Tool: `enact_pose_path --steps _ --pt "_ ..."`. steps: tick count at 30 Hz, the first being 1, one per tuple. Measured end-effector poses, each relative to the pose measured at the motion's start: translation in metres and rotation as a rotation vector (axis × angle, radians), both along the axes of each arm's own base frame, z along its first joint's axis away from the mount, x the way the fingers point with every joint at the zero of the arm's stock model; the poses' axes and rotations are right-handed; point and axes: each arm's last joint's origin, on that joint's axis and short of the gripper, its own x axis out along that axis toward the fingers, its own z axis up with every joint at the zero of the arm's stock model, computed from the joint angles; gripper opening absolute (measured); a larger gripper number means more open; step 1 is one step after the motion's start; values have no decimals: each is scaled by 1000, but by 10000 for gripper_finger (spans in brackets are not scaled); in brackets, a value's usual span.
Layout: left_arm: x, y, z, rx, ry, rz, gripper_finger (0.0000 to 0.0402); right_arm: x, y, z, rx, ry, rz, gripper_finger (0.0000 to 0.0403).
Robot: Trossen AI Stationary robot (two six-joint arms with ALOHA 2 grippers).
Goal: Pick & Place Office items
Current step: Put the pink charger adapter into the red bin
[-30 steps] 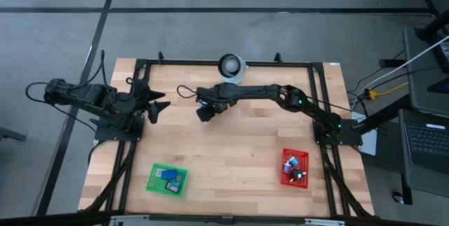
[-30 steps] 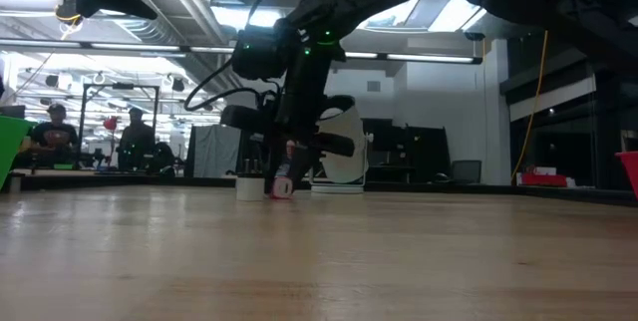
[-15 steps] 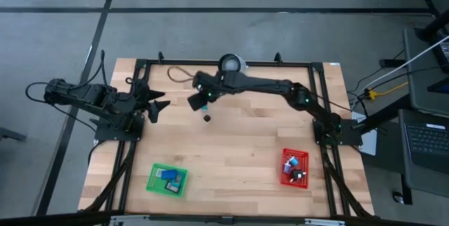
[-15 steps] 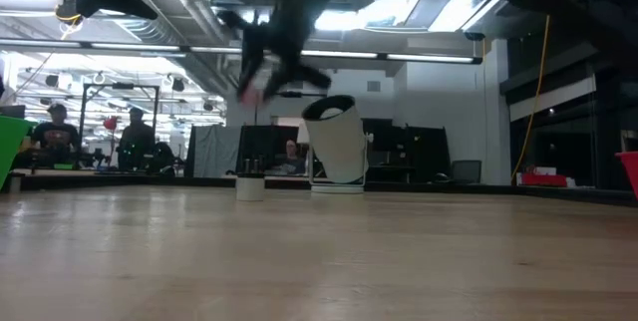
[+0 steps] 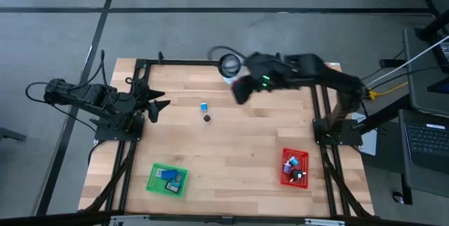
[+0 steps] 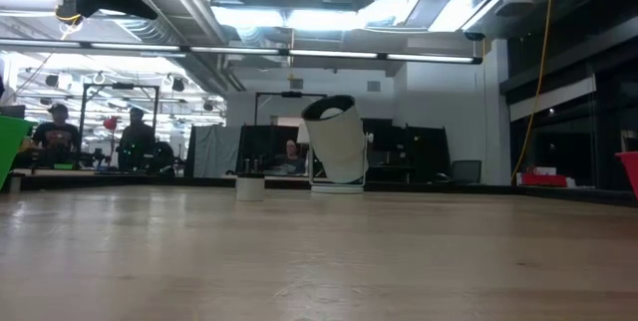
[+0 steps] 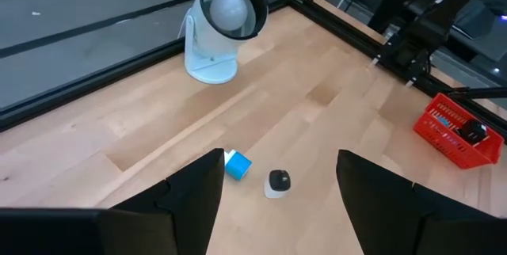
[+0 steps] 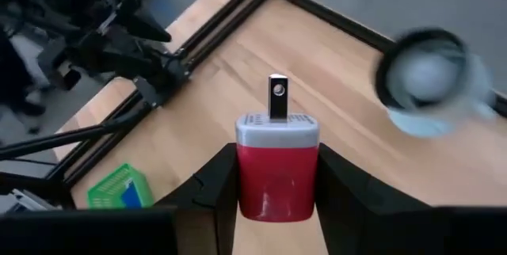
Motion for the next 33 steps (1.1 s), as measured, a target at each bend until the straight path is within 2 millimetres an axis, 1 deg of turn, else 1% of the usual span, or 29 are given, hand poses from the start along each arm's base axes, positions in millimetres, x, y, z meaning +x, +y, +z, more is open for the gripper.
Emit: enact_pose_path --steps 3,5,6,8,11,13,15,17,20,22,25,28,31,33 --pt "0 0 0 -2 -1 1 239 -38 19 15 16 1 -75 128" --pt "0 0 0 -1 -1 3 239 -61 31 18 27 30 -130 128" --pt "0 0 0 0 -2 6 239 -68 38 17 41 46 -151 128" --pt "0 0 0 2 -3 9 239 -68 51 12 59 39 -136 128" --pt "0 0 0 -2 -5 12 239 -67 70 -7 115 97 -148 128" --pt "0 0 0 -6 -8 14 239 -68 80 -28 144 188 -140 128" --pt "0 0 0 -10 -10 16 239 -65 93 -56 186 290 -169 128" --pt "0 0 0 -10 -9 17 239 -67 105 -85 215 415 -179 128" --pt "0 0 0 -10 -10 16 239 -76 126 -126 261 595 -182 128" --pt "0 0 0 -7 -8 15 239 -83 140 -150 303 673 -189 128" --pt "0 0 0 -4 -7 14 239 -93 159 -178 352 704 -208 128" --pt "0 0 0 -4 -6 13 239 -98 178 -204 429 642 -243 128" --pt "0 0 0 -4 -6 13 239 -106 192 -230 517 601 -302 128" --pt "0 0 0 -4 -6 13 239 -114 197 -246 554 584 -379 128"
